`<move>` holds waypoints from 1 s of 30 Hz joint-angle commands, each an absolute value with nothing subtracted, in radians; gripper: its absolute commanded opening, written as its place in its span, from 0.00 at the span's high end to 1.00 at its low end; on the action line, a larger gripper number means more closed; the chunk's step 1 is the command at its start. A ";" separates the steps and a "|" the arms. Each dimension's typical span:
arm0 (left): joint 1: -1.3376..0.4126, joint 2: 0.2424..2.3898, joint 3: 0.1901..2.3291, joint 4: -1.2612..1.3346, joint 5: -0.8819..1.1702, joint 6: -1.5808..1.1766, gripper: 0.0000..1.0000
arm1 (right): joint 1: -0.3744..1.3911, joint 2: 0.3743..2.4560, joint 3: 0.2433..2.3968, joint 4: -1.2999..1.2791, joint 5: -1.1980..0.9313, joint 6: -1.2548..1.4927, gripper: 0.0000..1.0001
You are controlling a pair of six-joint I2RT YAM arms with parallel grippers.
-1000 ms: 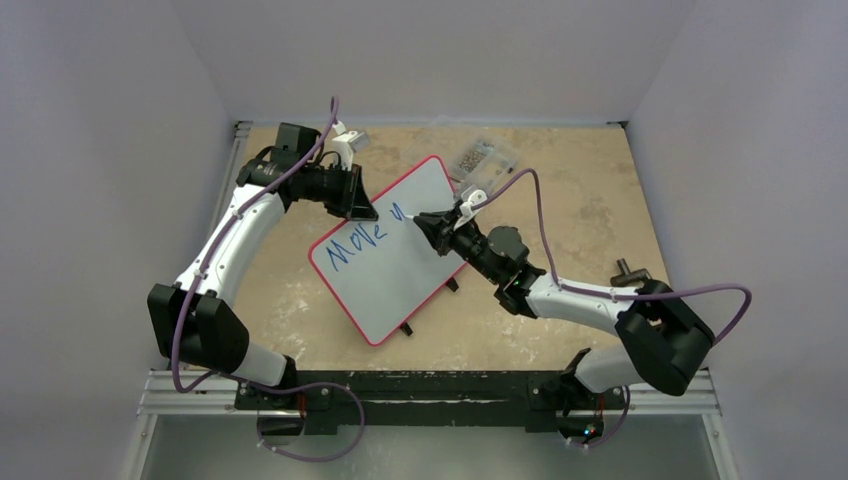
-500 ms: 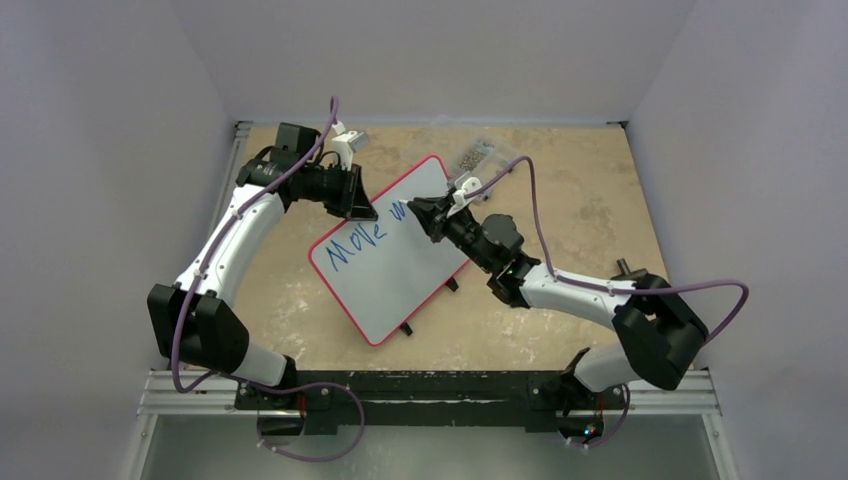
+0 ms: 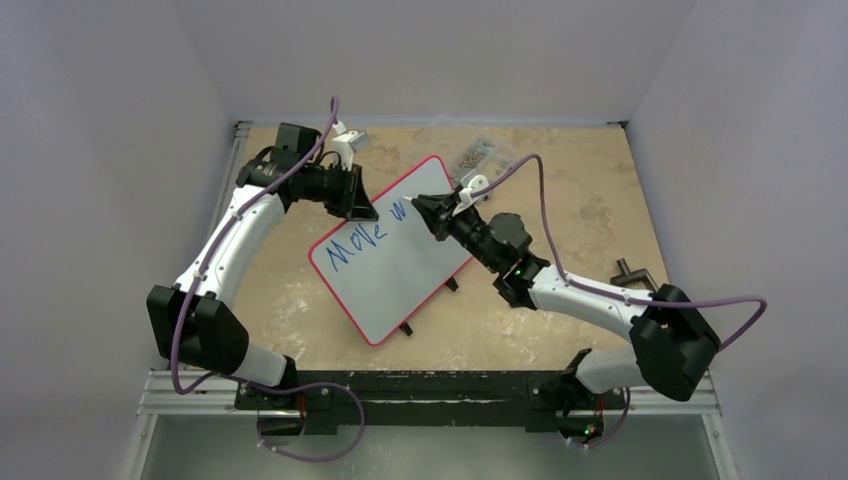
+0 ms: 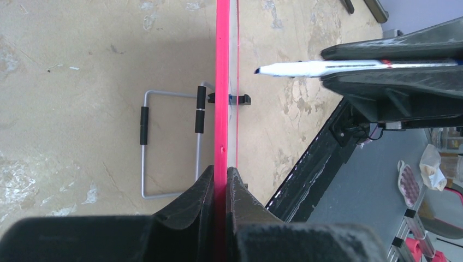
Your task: Write a sentence on the whiteboard
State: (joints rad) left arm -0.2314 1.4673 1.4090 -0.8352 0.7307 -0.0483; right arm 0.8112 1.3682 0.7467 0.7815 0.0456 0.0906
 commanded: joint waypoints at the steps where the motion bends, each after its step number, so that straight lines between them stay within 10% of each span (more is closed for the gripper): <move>1: -0.230 1.423 1.413 -0.791 0.718 -0.020 1.00 | 0.808 1.312 0.773 0.785 0.082 0.071 1.00; 30: -0.230 1.425 1.416 -0.790 0.721 -0.021 1.00 | 0.808 1.303 0.644 0.775 0.119 0.087 1.00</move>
